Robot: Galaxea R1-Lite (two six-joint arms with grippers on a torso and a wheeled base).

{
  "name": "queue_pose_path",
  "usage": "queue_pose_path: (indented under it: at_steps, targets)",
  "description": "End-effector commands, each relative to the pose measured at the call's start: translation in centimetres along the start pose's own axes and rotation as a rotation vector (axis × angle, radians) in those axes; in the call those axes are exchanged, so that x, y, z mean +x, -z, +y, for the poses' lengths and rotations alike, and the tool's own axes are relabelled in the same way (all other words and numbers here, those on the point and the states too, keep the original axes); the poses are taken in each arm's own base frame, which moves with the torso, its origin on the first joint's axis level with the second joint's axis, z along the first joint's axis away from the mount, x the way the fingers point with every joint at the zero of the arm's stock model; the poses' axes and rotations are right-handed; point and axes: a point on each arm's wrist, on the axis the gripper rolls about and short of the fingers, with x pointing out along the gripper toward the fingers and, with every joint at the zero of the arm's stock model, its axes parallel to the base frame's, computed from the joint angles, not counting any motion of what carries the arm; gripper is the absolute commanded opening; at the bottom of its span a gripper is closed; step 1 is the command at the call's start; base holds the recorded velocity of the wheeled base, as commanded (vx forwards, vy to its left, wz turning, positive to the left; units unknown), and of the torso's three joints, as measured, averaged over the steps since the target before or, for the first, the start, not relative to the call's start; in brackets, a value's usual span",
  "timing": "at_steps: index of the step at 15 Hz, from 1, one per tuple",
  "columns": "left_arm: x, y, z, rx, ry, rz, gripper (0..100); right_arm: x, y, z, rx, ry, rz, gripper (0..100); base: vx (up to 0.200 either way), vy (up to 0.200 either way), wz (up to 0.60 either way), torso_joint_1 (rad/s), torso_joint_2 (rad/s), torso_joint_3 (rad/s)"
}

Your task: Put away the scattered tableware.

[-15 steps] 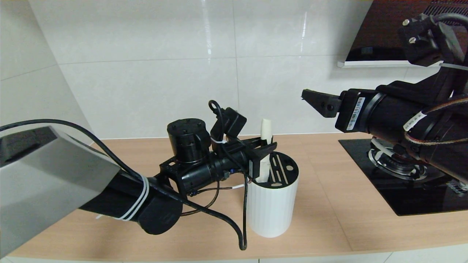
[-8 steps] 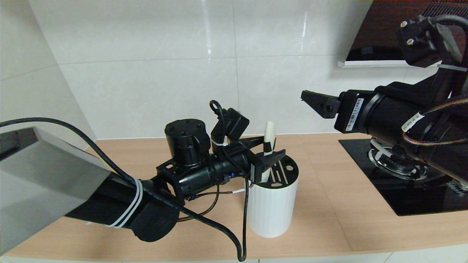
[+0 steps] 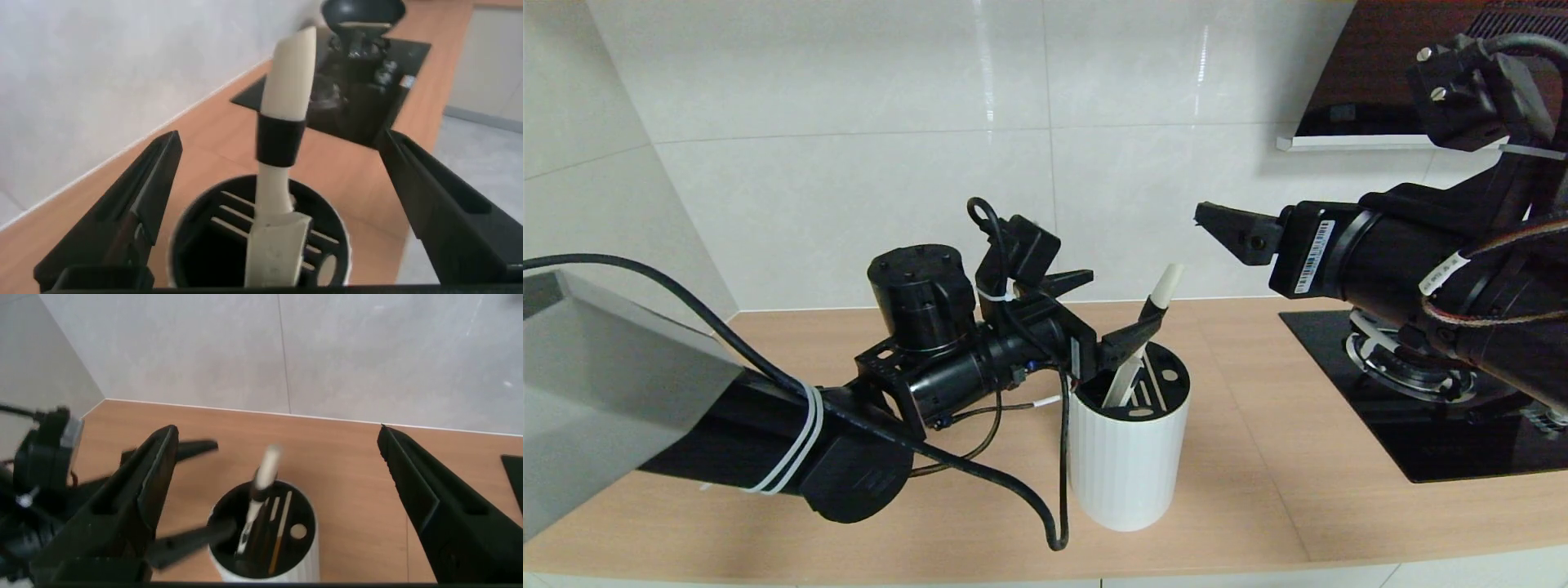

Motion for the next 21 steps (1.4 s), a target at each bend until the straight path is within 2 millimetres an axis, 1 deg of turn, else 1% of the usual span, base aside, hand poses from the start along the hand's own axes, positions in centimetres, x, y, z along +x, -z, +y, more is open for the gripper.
queue_pose_path:
  at_steps: [1, 3, 4, 5, 7, 8, 9, 10, 11, 12, 13, 14, 15, 16, 17, 18, 19, 20, 21]
  targets:
    - [0.0, -0.7, 1.1, 0.008, -0.051, -0.024, 100, 0.0, -0.1, 0.0, 0.002, -0.001, -0.003, 100, 0.000, 0.000, 0.00, 0.000, 0.00, 0.000]
    - [-0.3, -1.4, 1.3, 0.015, -0.065, -0.044, 100, -0.1, -0.4, -0.3, 0.007, 0.007, -0.016, 100, 0.000, 0.000, 0.00, 0.000, 0.00, 0.000]
    - [-0.7, -2.1, 1.2, 0.020, -0.065, -0.059, 100, -0.1, -0.5, -0.4, 0.007, 0.011, -0.018, 100, 0.000, 0.000, 0.00, 0.000, 0.00, 0.000]
    - [-1.6, -3.4, 0.8, 0.027, -0.064, -0.087, 100, -0.1, -0.5, -0.4, 0.007, 0.013, -0.018, 100, 0.000, 0.000, 0.00, 0.000, 0.00, 0.000]
    - [-3.9, -6.2, 0.0, 0.043, -0.067, -0.153, 100, 0.0, -0.5, -0.7, 0.007, 0.025, -0.020, 100, 0.000, 0.000, 0.00, 0.000, 0.00, 0.000]
    - [-6.0, -8.2, -0.6, 0.041, -0.089, -0.200, 100, -0.2, -0.5, -0.9, 0.007, 0.032, -0.020, 100, 0.000, 0.000, 0.00, 0.000, 0.00, 0.000]
    - [-6.8, -9.0, -0.9, 0.042, -0.101, -0.220, 100, -0.3, -0.5, -1.0, 0.007, 0.036, -0.019, 100, 0.000, 0.000, 0.00, 0.000, 0.00, 0.000]
    - [-9.7, -10.7, -1.0, 0.054, -0.174, -0.268, 100, -1.0, 0.2, -2.5, -0.009, 0.083, 0.000, 100, 0.000, 0.000, 0.00, 0.000, 0.00, 0.000]
    - [-10.7, -11.1, -1.0, 0.058, -0.195, -0.278, 100, -1.4, 0.3, -3.2, -0.011, 0.106, 0.000, 100, 0.000, 0.000, 0.00, 0.000, 0.00, 0.000]
    - [-14.7, -11.8, -1.6, 0.066, -0.254, -0.281, 100, -3.4, 1.2, -6.2, -0.018, 0.201, 0.010, 100, 0.000, 0.000, 0.00, 0.000, 0.00, 0.000]
    - [-17.5, -11.3, -2.4, 0.060, -0.281, -0.253, 100, -5.2, 2.3, -8.3, -0.027, 0.278, 0.030, 100, 0.000, 0.000, 0.00, 0.000, 0.00, 0.000]
    - [-20.5, -10.6, -3.6, 0.052, -0.305, -0.228, 100, -7.9, 3.6, -9.8, -0.031, 0.333, 0.035, 100, 0.000, 0.000, 0.00, 0.000, 0.00, 0.000]
    - [-22.2, -10.2, -4.2, 0.048, -0.325, -0.216, 100, -9.6, 4.0, -10.4, -0.030, 0.353, 0.024, 100, 0.000, 0.000, 0.00, 0.000, 0.00, 0.000]
    - [-25.8, -9.8, -5.7, 0.037, -0.382, -0.210, 100, -12.8, 4.0, -11.3, -0.029, 0.400, -0.037, 100, 0.000, 0.000, 0.00, 0.000, 0.00, 0.000]
    - [-28.6, -9.5, -7.1, 0.012, -0.417, -0.204, 100, -15.4, 4.0, -12.1, -0.051, 0.468, -0.080, 100, 0.000, 0.000, 0.00, 0.000, 0.00, 0.000]
    - [-31.0, -9.2, -8.4, -0.003, -0.445, -0.200, 100, -17.4, 4.4, -12.6, -0.058, 0.534, -0.103, 100, 0.000, 0.000, 0.00, 0.000, 0.00, 0.000]
    - [-31.0, -9.2, -8.4, -0.003, -0.445, -0.200, 100, -17.4, 4.4, -12.6, -0.058, 0.534, -0.103, 100, 0.000, 0.000, 0.00, 0.000, 0.00, 0.000]
    - [-35.5, -7.4, -10.9, -0.013, -0.551, -0.167, 100, -22.0, 5.3, -12.5, -0.062, 0.636, -0.162, 100, 0.000, 0.000, 0.00, 0.000, 0.00, 0.000]
    - [-36.8, -6.5, -11.9, -0.010, -0.588, -0.160, 100, -23.8, 5.8, -12.2, -0.070, 0.638, -0.176, 100, 0.000, 0.000, 0.00, 0.000, 0.00, 0.000]
